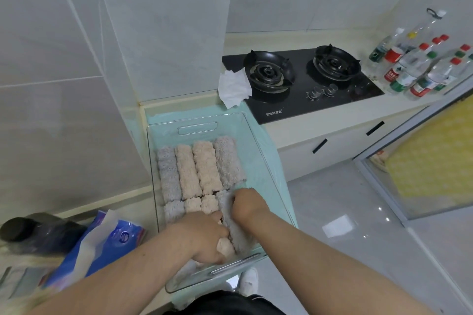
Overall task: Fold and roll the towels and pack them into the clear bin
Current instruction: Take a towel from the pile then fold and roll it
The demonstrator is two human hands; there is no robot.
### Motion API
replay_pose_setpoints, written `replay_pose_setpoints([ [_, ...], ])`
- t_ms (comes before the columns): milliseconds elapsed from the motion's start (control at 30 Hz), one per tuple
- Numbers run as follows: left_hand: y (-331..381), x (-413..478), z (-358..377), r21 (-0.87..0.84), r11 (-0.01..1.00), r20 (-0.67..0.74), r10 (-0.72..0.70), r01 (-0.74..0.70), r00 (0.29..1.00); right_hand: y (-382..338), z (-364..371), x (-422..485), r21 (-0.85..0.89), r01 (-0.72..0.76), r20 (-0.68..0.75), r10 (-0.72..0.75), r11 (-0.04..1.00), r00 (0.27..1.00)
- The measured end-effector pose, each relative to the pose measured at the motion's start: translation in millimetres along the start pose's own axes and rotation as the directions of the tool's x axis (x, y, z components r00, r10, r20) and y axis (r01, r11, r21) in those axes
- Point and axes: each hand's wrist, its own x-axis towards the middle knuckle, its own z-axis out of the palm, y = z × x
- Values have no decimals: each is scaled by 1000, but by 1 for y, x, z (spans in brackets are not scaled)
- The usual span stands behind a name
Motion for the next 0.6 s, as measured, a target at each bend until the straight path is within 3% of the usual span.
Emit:
replay_pose_setpoints([
  [100, -1, -1, -1, 3, 1000, -1, 2, -2, 1000, -5, -7, -14, 31, -60, 126, 55, 998, 991],
  [167, -1, -1, 0, -6, 1000, -2, 2, -2, 1000, -4, -14, -14, 171, -114, 266, 66, 979, 962],
  [267, -1, 0, -1, -19, 1000, 3, 7, -6, 1000, -1, -25, -20, 484, -405, 489, 144, 775, 860],
  [333, 1, -1, -4, -34, 999, 3, 5, -5, 1000, 3, -31, -25, 513, -460, 540, 145, 725, 829],
  [400, 2, -3, -7, -56, 998, -14, 3, -4, 1000, 3, -33, -26, 479, -425, 525, 138, 768, 840],
  [500, 1, -5, -9, -82, 996, -47, 24, -28, 999, -3, -33, -18, 291, -237, 395, 109, 927, 912],
  [600, -4, -7, -13, -127, 990, -124, 43, -59, 991, -12, -45, -21, 206, -96, 320, 26, 974, 947],
])
